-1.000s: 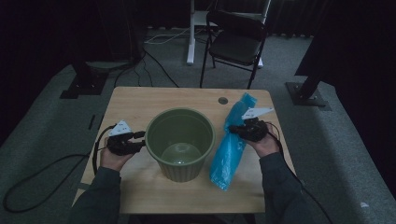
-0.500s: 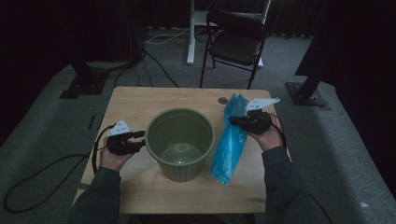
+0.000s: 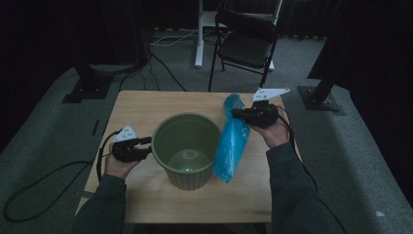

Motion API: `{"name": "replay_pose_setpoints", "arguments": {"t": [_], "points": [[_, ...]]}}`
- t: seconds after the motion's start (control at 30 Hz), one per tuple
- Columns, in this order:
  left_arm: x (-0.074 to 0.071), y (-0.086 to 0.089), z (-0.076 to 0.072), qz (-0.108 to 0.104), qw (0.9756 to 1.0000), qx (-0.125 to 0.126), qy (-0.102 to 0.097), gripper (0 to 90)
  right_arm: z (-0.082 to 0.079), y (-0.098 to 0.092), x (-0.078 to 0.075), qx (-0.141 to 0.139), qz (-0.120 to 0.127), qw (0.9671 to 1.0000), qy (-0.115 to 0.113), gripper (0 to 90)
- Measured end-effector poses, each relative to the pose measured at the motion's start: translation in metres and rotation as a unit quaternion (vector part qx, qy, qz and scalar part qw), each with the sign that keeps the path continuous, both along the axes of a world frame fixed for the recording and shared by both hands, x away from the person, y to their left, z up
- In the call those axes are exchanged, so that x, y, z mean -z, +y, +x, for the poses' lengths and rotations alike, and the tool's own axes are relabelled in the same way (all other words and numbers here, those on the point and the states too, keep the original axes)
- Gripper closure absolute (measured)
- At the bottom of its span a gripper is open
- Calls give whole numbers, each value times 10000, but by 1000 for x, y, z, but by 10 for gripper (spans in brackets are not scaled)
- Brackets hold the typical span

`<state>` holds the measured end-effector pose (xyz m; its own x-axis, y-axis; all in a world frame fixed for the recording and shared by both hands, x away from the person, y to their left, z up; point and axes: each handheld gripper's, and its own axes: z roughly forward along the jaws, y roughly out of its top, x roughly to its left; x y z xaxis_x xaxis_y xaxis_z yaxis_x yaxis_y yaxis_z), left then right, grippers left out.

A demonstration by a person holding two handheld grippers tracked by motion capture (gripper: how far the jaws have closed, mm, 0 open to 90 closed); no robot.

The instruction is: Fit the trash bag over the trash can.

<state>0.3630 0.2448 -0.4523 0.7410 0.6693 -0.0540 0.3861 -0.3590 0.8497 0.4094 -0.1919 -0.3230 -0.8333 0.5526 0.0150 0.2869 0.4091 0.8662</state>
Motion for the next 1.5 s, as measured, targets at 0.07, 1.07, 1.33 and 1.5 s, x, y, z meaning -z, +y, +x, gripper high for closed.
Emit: {"name": "replay_pose_setpoints", "arguments": {"t": [0.07, 1.07, 1.33, 1.5], "points": [[0, 0, 0, -11, 10000, 2, -4, 536, 4, 6, -4, 27, 23, 10000, -9, 896], [1, 2, 1, -41, 10000, -5, 4, 536, 22, 78, -5, 868, -280, 9957, -161, 896], [1, 3, 2, -48, 10000, -11, 8, 535, 11, 103, 16, 468, -563, 9973, 68, 892], [1, 2, 1, -45, 10000, -13, 2, 535, 2, 112, 24, 190, -742, 9968, 216, 888]]}}
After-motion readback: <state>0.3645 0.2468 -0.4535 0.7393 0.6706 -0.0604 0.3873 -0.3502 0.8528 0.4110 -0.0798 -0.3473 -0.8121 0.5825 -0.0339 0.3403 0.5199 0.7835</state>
